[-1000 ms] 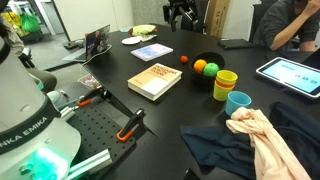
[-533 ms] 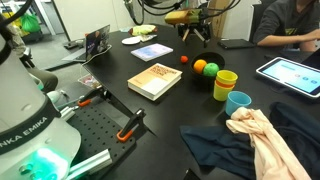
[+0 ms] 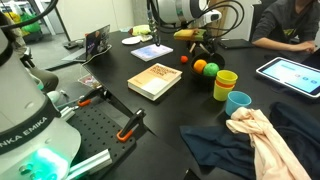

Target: Take the orange and green objects out the black bowl and unstack the black bowls

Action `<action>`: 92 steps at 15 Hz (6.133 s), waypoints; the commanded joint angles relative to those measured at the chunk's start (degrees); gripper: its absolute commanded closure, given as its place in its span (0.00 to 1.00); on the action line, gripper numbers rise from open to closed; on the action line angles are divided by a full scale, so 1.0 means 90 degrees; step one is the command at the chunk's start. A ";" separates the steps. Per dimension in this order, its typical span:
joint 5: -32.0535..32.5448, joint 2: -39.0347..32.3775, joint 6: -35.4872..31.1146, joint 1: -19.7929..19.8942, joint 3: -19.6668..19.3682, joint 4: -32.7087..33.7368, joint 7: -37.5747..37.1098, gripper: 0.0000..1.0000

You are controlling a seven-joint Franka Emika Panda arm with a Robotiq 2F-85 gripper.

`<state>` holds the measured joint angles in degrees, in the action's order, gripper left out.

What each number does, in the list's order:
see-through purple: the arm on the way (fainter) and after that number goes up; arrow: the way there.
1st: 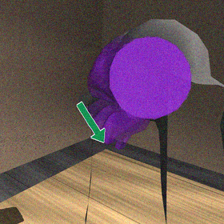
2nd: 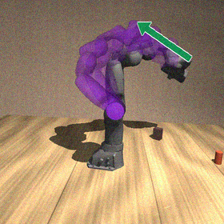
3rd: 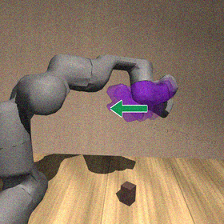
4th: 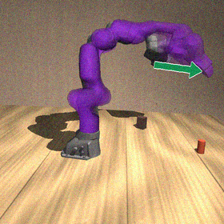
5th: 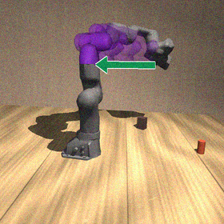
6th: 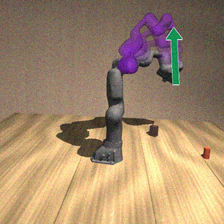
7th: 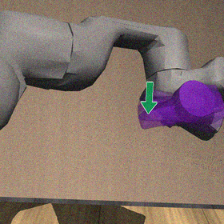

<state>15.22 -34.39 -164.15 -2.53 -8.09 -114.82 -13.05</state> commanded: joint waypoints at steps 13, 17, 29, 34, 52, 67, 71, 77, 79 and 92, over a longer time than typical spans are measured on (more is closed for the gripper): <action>-0.0909 -0.0675 0.0348 -0.0196 0.0081 0.0838 0.0211 0.00; -0.1078 -0.0484 0.0452 -0.0134 0.0084 0.0806 0.0238 0.00; -0.0786 -0.0484 0.0878 -0.0384 -0.0316 0.0714 -0.0014 0.00; -0.0680 -0.0623 0.0851 -0.0518 -0.0337 0.0767 0.0024 0.00; -0.0610 -0.0614 0.0959 0.0091 0.0411 0.1030 0.1247 0.00; -0.0535 -0.0686 0.1193 0.0177 0.0032 0.1191 0.1164 0.00; -0.0752 -0.0755 0.1105 0.0261 0.0240 0.1294 0.1180 0.00; -0.0881 -0.0893 0.1083 0.0241 0.0361 0.1341 0.1155 0.00; -0.0859 -0.0961 0.1063 0.0207 0.0336 0.1328 0.1144 0.00; -0.0874 -0.1098 0.1010 0.0154 0.0500 0.1408 0.1195 0.08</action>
<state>8.36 -42.59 -154.44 -0.81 -4.28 -103.77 -2.81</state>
